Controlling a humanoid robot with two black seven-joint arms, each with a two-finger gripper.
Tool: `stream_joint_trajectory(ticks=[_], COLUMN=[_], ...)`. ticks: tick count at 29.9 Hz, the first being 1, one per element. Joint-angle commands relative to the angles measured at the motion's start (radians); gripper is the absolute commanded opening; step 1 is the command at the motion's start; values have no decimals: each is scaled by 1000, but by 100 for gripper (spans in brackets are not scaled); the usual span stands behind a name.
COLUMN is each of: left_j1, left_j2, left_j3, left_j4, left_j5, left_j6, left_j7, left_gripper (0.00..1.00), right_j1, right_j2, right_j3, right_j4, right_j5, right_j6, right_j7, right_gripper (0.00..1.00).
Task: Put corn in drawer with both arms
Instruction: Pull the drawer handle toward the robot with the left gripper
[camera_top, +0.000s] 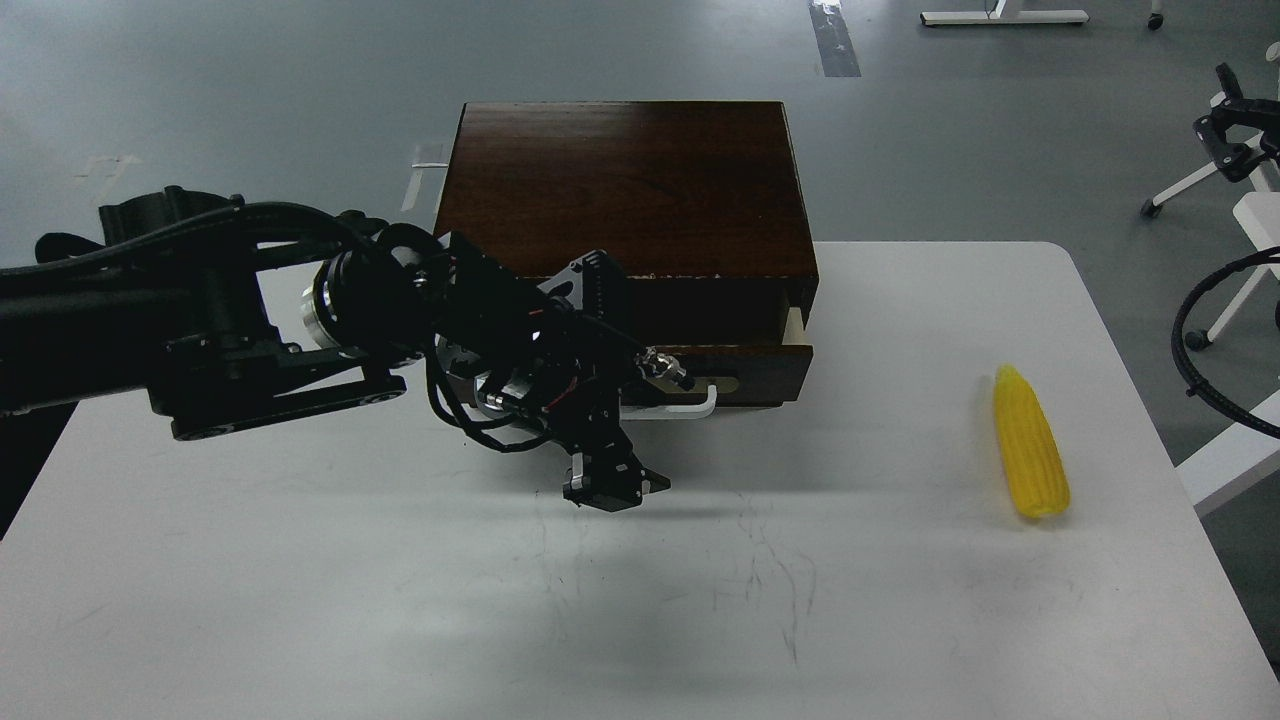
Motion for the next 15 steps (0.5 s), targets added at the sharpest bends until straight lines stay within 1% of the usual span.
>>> stream_joint_trajectory(ticks=[1,15], left_j1=[-1,4], left_j2=[22,22], left_j3=[0,0], left_j4=[-32,-67], left_j5=[0,-3], left_j6=[0,0], left_j7=[0,0], left_gripper=[81,81], right_j1=[-2,0], right_j2=[-1,-3], right_j3=[5,5], right_j4=[0,0], right_j5=[1,1], right_j6=[0,0], right_j7=[1,0], right_gripper=[100,100])
